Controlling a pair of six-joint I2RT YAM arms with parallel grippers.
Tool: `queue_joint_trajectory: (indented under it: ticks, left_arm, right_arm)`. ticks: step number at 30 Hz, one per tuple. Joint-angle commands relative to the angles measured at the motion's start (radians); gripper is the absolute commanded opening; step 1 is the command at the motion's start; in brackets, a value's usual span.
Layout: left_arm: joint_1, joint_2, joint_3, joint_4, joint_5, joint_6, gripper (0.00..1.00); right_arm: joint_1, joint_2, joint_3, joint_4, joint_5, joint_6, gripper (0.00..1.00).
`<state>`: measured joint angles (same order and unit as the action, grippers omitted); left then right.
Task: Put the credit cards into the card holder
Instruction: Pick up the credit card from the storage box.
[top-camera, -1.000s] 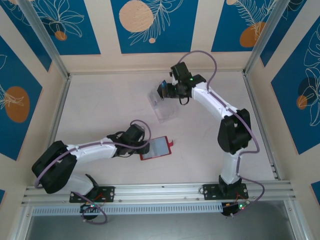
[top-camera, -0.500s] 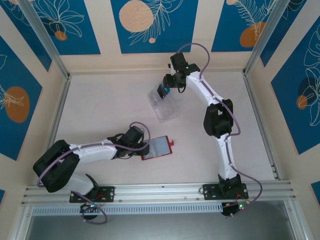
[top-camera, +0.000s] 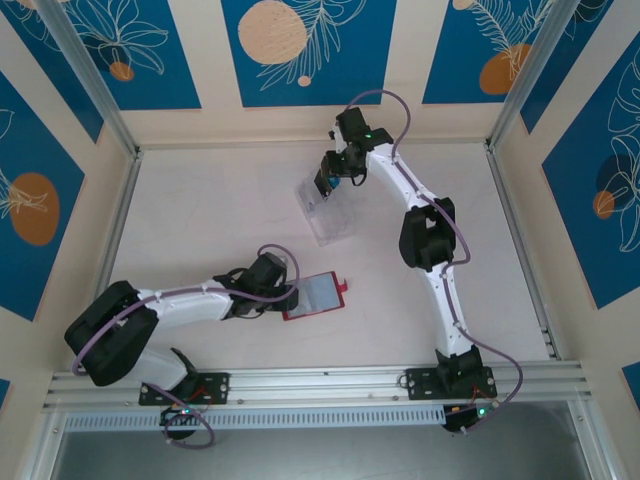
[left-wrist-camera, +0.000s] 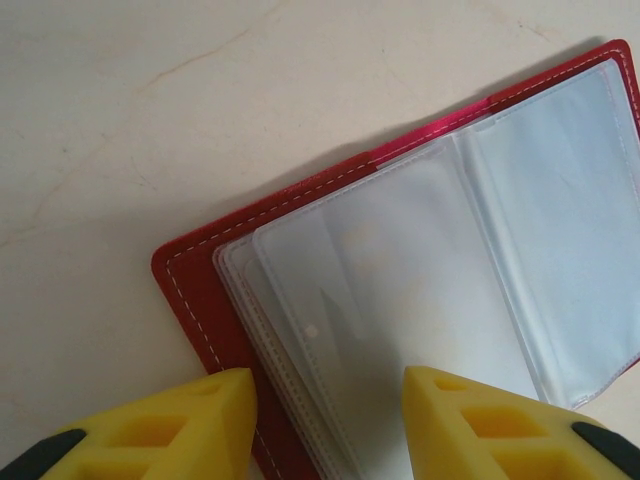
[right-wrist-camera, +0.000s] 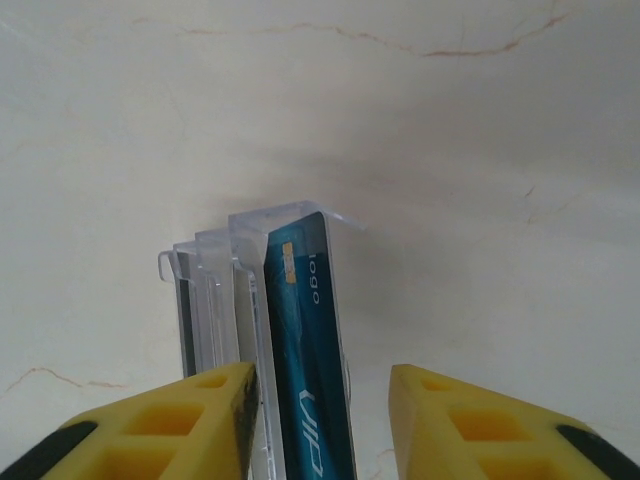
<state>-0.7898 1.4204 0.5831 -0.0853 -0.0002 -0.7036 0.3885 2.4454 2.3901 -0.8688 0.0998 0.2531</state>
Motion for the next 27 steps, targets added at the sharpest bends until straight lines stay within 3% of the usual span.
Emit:
queue_joint_trajectory:
  ticks: [1,17,27]
  left_arm:
    - [0.005,0.007,-0.029,-0.015,0.029,-0.018,0.43]
    - [0.006,0.015,-0.040,0.003,0.032,-0.025,0.43]
    - [0.004,0.020,-0.042,0.006,0.034,-0.028,0.43]
  right_arm:
    - [0.003,-0.006,0.026,-0.022,-0.034,-0.020,0.37]
    - [0.061,-0.028,0.007,-0.020,0.122,-0.072,0.34]
    - [0.065,-0.029,0.021,-0.021,0.144,-0.079,0.31]
